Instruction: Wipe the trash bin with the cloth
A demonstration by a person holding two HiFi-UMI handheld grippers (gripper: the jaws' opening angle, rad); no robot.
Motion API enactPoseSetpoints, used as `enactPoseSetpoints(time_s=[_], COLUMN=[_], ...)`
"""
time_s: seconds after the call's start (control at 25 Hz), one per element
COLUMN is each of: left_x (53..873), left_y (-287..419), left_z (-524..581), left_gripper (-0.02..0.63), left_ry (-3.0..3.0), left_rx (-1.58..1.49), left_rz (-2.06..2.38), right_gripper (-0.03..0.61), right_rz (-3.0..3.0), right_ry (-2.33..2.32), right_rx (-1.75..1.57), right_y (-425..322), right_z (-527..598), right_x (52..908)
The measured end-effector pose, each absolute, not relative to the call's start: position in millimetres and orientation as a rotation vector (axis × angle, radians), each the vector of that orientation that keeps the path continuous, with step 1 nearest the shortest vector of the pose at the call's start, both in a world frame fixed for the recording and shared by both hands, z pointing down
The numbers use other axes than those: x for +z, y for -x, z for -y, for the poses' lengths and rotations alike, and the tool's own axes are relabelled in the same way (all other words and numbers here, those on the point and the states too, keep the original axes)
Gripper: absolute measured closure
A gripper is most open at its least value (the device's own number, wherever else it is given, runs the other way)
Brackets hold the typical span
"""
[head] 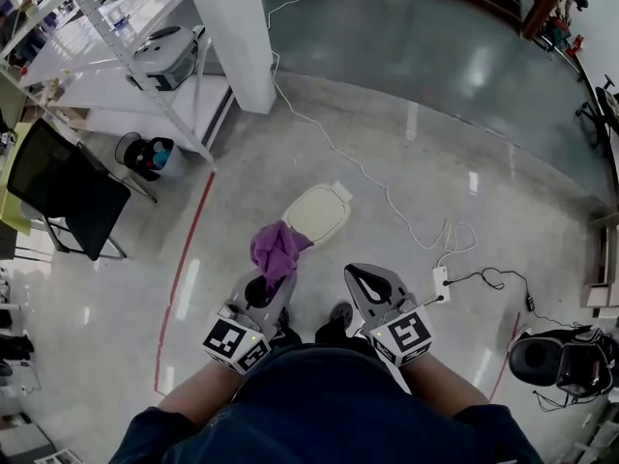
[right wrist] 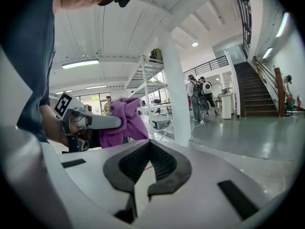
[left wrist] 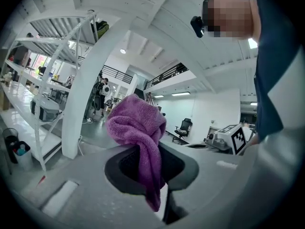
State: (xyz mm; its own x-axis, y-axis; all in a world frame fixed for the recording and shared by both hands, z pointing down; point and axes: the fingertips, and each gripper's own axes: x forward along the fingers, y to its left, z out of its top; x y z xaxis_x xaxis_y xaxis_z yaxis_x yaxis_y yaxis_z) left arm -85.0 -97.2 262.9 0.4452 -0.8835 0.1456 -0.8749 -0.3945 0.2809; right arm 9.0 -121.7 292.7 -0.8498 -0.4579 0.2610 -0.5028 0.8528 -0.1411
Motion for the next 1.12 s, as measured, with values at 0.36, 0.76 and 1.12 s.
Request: enactPoseSetpoints(time_s=[0.36,0.76,1.12], left_x=[305,416,548], left_y=[91,126,155], left_z=[137,187,222], left_gripper=[0.560,0.560,0.560], left_ry=[-2.321,-2.287,-2.311], left_rx=[-0.016,-0.025,0.029], left_rz=[1.564,1.522,1.530], right_gripper=[0.568,0.568,0.568], right_rz=[2.798,2.806,2.836], right_ry=[-0.735,-0.835,-0.885], right_rx=[0.323,0.371,0.378], right_y=[-23,11,37], right_z=[153,200,231], right_x=[326,423,540])
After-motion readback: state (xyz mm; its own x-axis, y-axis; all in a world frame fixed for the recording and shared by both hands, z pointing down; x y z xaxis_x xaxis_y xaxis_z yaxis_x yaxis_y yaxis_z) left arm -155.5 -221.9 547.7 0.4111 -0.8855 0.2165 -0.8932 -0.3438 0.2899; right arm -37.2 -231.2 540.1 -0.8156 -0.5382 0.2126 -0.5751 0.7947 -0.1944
